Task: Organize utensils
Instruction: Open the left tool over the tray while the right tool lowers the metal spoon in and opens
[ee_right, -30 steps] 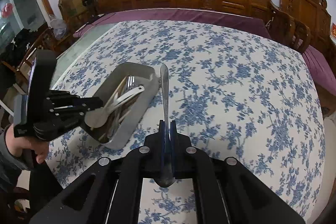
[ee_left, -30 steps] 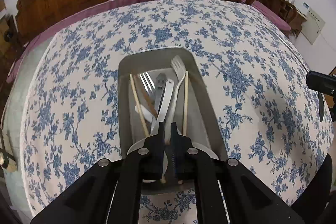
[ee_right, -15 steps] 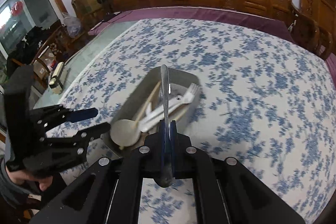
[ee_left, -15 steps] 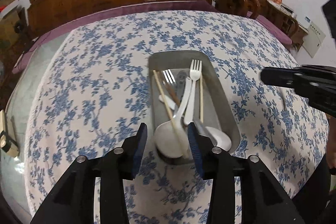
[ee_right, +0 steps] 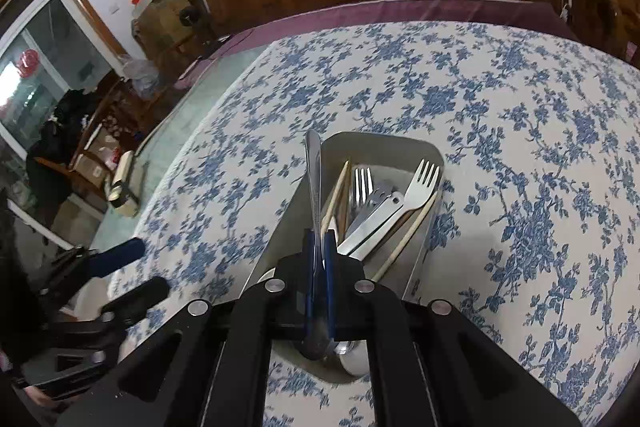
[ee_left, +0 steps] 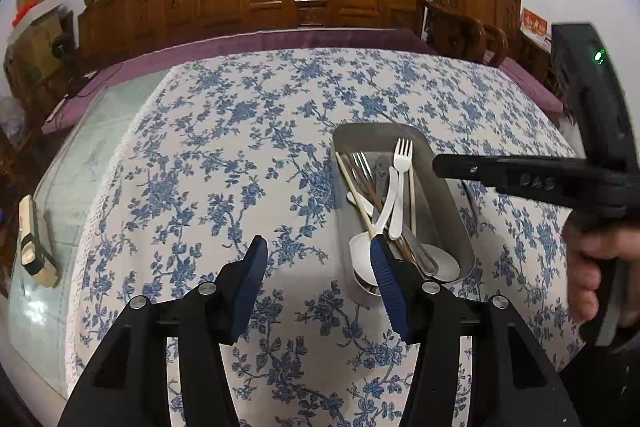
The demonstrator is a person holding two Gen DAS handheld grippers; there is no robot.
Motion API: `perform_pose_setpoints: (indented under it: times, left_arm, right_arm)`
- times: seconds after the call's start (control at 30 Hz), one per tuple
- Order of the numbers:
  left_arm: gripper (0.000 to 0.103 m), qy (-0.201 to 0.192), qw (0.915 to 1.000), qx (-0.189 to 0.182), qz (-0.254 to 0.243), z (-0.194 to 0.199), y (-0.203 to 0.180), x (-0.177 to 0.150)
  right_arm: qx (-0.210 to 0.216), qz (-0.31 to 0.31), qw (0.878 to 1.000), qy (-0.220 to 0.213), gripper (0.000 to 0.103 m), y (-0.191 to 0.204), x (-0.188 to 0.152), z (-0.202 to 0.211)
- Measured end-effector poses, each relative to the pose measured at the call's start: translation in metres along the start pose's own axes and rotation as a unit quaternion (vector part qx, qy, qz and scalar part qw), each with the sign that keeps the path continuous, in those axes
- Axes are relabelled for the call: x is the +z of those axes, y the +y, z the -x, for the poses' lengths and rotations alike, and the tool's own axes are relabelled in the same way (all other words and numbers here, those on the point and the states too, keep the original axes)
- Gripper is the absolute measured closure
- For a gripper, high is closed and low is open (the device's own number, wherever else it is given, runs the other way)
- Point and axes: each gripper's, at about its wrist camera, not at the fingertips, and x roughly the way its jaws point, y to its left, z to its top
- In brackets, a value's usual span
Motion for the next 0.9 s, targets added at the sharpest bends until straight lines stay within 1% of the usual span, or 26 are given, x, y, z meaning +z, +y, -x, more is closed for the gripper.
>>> perform_pose_setpoints:
  times: [0.27, 0.4, 0.47, 0.6, 0.7, 0.83, 0.9]
  left_arm:
    - [0.052, -0.011, 0.9998, -0.001, 0.016, 0.009, 0.010, 0.003]
    - [0.051, -0.014, 0.9997, 0.002, 0.021, 0.012, 0.014, 0.003]
    - [0.041, -0.016, 0.9996, 0.002, 0.025, 0.013, 0.015, 0.003]
    - [0.040, -0.019, 0.9994, 0.005, 0.028, 0.014, 0.018, 0.004]
    - [0.035, -0.023, 0.9993, 0.006, 0.030, 0.016, 0.019, 0.005]
    - [0.028, -0.028, 0.9990, 0.009, 0.033, 0.020, 0.019, 0.007]
    - [0.026, -0.030, 0.9990, 0.010, 0.032, 0.021, 0.019, 0.008]
  right_arm:
    - [-0.013, -0.008, 1.000, 0.003, 0.097, -0.003, 0.000, -0.018]
    - [-0.029, -0.007, 1.000, 0.006, 0.097, -0.006, -0.001, -0.029]
    - [-0.040, -0.006, 0.999, 0.006, 0.097, -0.007, -0.001, -0.034]
    - [-0.057, -0.002, 0.998, 0.006, 0.097, -0.010, -0.002, -0.042]
    - [-0.061, 0.001, 0.998, 0.004, 0.097, -0.012, -0.002, -0.043]
    - [-0.054, 0.008, 0.998, -0.006, 0.097, -0.009, -0.001, -0.037]
    - [-0.049, 0.014, 0.999, -0.011, 0.097, -0.007, -0.001, -0.032]
